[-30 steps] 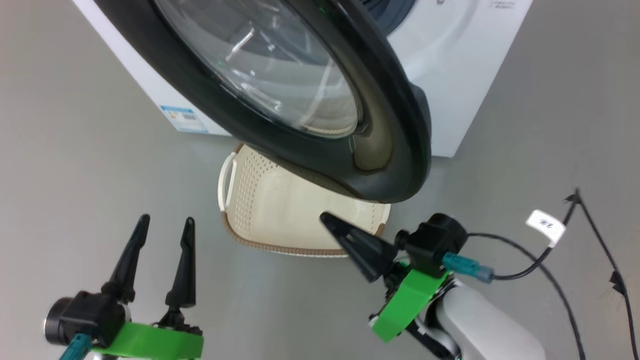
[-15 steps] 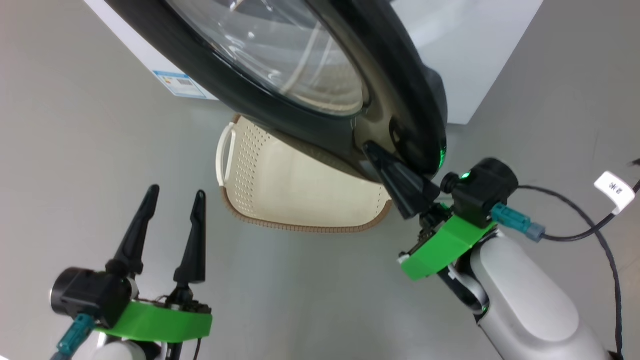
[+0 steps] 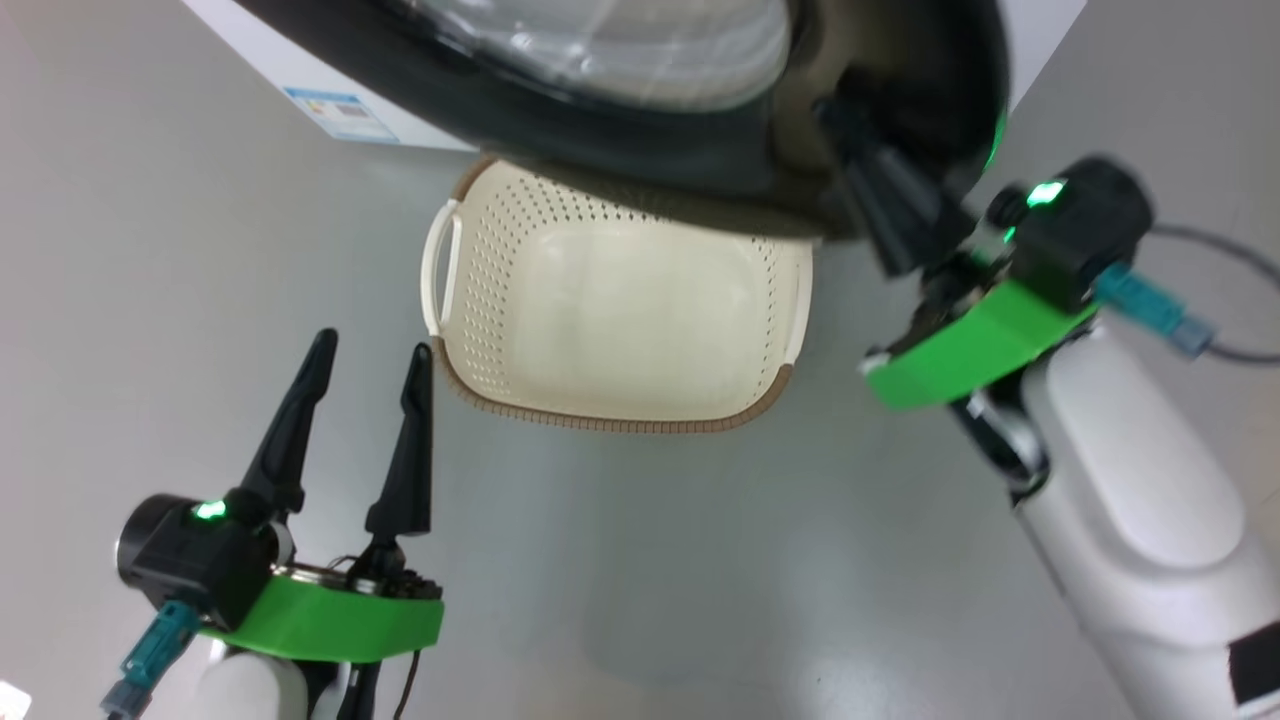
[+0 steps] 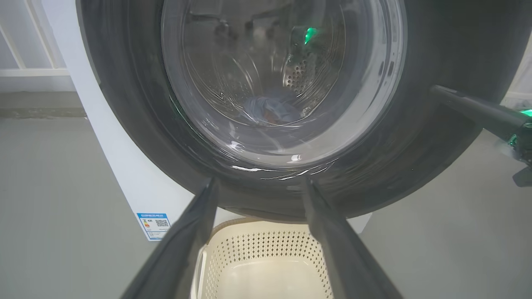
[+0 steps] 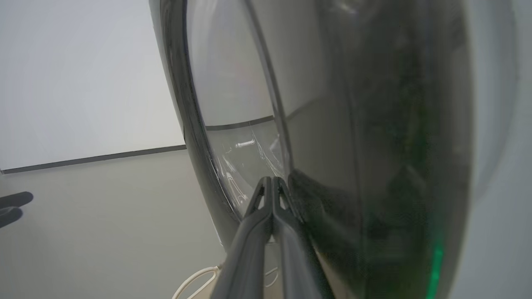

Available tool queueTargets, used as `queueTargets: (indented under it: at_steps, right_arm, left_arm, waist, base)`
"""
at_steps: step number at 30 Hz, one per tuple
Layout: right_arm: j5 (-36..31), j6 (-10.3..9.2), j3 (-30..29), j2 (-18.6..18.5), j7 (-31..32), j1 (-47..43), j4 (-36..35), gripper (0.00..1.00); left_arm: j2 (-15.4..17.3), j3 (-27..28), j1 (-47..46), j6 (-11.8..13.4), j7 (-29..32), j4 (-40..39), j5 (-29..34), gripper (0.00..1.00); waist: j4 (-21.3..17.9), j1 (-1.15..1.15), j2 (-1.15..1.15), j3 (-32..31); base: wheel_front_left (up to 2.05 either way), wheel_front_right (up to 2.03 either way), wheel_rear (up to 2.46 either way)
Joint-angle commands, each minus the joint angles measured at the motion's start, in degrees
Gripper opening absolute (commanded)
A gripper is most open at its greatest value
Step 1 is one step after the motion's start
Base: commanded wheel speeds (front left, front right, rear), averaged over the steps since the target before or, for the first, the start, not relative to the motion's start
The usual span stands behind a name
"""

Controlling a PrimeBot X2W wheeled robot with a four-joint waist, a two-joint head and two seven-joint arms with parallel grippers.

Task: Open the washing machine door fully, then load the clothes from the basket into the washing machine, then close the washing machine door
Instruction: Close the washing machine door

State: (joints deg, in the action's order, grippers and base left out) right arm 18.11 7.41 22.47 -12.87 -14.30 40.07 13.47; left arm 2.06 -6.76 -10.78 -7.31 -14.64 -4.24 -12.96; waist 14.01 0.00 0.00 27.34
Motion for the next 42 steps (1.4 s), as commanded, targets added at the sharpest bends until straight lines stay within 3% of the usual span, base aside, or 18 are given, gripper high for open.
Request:
queueTargets:
  at_steps: [1,11,22,32,42]
  right_arm:
    - [-0.71,0.08,-0.86,0.20,-0.70,1.83,-0.95,0.00]
    - [-2.05,0.08,-2.24,-0.31,-0.70,15.69,3.57,0.00]
    - [-4.78,0.08,-9.67,2.42,-0.70,25.46,10.58,0.00]
    - [-3.63,0.08,-7.92,3.22,-0.70,22.74,10.78,0.00]
    - [2.84,0.08,-3.43,2.39,-0.70,12.08,6.94,0.00]
  left_arm:
    - [0.82,1.33,-1.35,0.04,-0.36,-1.73,-0.67,1.00]
    - [0.82,0.06,-3.26,-0.10,-0.36,-2.24,-0.60,1.00]
    - [0.82,-1.16,-5.51,-0.16,-0.36,-2.46,-0.49,1.00]
    - [0.82,-0.78,-5.54,-0.17,-0.36,-2.04,-0.09,1.00]
    - [0.82,1.28,-4.16,-0.17,-0.36,-1.52,0.30,1.00]
  waist:
    - [0.38,0.00,0.00,1.30]
    - [-0.39,0.00,0.00,4.87]
    - [-0.54,0.00,0.00,7.49]
    - [-2.01,0.00,0.00,5.79]
    - [-4.72,0.00,0.00,0.72]
  base:
    - [0.00,0.00,0.00]
    - [0.00,0.00,0.00]
    - [0.00,0.00,0.00]
    - [0.00,0.00,0.00]
    - [0.00,0.00,0.00]
